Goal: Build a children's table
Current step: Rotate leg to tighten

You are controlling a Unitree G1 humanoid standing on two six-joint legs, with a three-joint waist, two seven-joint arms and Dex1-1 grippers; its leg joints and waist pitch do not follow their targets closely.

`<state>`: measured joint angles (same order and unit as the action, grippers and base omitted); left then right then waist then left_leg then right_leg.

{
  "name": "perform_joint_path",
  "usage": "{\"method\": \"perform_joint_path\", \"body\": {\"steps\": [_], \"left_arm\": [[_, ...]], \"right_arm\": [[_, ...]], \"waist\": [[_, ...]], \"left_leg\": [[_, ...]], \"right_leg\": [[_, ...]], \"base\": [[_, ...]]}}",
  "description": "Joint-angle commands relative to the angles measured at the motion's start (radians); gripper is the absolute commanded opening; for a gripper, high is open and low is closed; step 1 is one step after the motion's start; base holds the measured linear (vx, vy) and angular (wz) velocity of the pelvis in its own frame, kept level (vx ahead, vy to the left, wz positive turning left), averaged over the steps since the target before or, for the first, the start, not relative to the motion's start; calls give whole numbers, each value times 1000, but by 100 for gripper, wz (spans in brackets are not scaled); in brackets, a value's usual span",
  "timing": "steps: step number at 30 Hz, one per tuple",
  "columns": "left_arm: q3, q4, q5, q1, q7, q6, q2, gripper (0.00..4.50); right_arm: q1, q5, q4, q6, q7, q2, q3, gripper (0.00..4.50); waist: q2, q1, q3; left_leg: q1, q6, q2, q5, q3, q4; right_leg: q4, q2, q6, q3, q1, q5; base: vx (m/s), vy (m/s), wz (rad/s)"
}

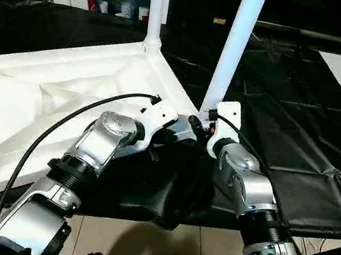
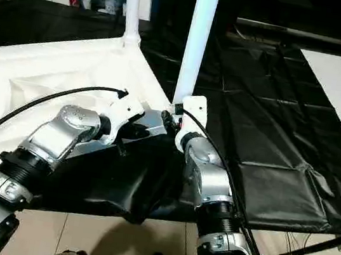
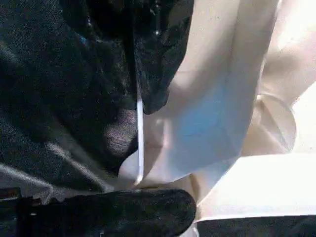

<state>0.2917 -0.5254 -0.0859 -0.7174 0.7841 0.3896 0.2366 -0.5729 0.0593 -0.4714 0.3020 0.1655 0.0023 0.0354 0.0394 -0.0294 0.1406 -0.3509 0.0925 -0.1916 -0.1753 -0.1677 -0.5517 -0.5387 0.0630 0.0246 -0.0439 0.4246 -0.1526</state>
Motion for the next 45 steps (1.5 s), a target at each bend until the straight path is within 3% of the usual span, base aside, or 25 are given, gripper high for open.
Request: {"method": "perform_joint_path", "body": {"steps": [1,6,8,10,12,13,15,17,18,19,21,23,24,26,29,33,37,45], "left_arm": [[38,-29,-15,18,9,-7,-2,0],[46,10,-24,48,77,-34,60,0],[43,35,-17,62,110,-36,93,0],[40,57,-5,73,147,-49,124,0],[39,69,4,79,167,-46,140,0],[44,92,20,91,214,-67,161,0],[45,102,28,97,235,-72,170,0],[58,161,80,139,372,-152,211,0],[63,187,100,155,418,-163,226,0],[66,202,108,164,438,-152,236,0],[69,225,121,177,465,-144,250,0],[67,261,145,196,496,-145,270,0],[66,265,148,197,499,-146,272,0],[64,276,155,202,505,-145,282,0],[63,278,157,205,508,-149,288,0],[54,282,155,209,523,-155,293,0],[53,287,155,210,524,-152,295,0],[56,281,151,208,520,-156,294,0]], "right_arm": [[37,17,-6,14,64,14,46,336],[56,57,113,4,250,-88,62,391],[73,80,179,20,380,-172,83,403],[89,75,221,0,499,-266,110,403],[99,69,232,-29,559,-311,123,403],[109,87,246,-34,621,-346,122,403],[113,93,251,-37,643,-359,123,403],[127,110,269,-52,732,-405,136,403],[128,112,273,-55,751,-414,139,403],[129,113,275,-57,760,-418,141,403],[130,117,283,-61,781,-426,148,403],[130,125,296,-59,820,-446,168,403],[130,125,296,-60,825,-449,171,403],[133,127,301,-63,858,-455,179,403],[137,131,308,-64,881,-462,187,403],[141,129,306,-63,908,-469,195,387],[138,132,299,-65,913,-470,192,351],[134,136,285,-68,923,-467,190,282]], "waist": [[-8,4,-46],[-5,-2,-52],[-8,-4,-53],[-4,-6,-56],[-2,-6,-55],[-5,-8,-57],[-5,-10,-60],[-2,-10,-64],[-5,-12,-68],[-9,-9,-70],[-11,-9,-73],[-13,-9,-78],[-12,-9,-78],[-14,-9,-73],[-12,-10,-67],[-10,-10,-66],[-9,-10,-68],[-9,-11,-75]], "left_leg": [[11,-29,-18,-376,13,79],[2,-49,-23,-305,6,77],[-1,-54,-24,-275,4,75],[-7,-76,-23,-235,-2,67],[-8,-81,-20,-240,-5,63],[-4,-82,-21,-242,-6,59],[-8,-87,-23,-195,-9,56],[-18,-90,-21,-168,-8,52],[-18,-90,-24,-143,-8,51],[-10,-101,-25,-96,-15,46],[-10,-110,-25,-63,-15,44],[-10,-141,-28,1,-14,39],[-11,-147,-28,10,-14,37],[-7,-162,-30,-18,-18,37],[-7,-127,-32,-101,-17,42],[-9,-86,-31,-147,-16,43],[-11,-79,-29,-141,-15,40],[-12,-89,-27,-113,-16,36]], "right_leg": [[81,65,44,26,-30,-587],[63,66,86,35,-42,-476],[56,64,105,38,-44,-423],[45,60,135,40,-48,-355],[47,59,138,42,-44,-375],[51,64,139,43,-41,-429],[42,60,161,45,-42,-359],[29,60,178,44,-54,-301],[22,61,188,44,-56,-259],[9,50,232,44,-51,-119],[-2,48,257,43,-55,-41],[-21,47,298,41,-62,103],[-23,47,304,40,-62,122],[-17,47,315,39,-55,89],[-2,55,287,41,-56,-68],[6,56,245,44,-54,-174],[6,55,228,45,-53,-193],[-2,52,245,44,-56,-136]], "base": [[0,0,0],[0,0,0],[0,0,0],[0,0,0],[0,0,0],[0,0,0],[62,-47,5],[69,-37,2],[72,-30,0],[75,-19,2],[61,-9,4],[26,2,1],[0,0,0],[0,0,0],[0,0,0],[0,0,0],[0,0,0],[0,0,0]]}}
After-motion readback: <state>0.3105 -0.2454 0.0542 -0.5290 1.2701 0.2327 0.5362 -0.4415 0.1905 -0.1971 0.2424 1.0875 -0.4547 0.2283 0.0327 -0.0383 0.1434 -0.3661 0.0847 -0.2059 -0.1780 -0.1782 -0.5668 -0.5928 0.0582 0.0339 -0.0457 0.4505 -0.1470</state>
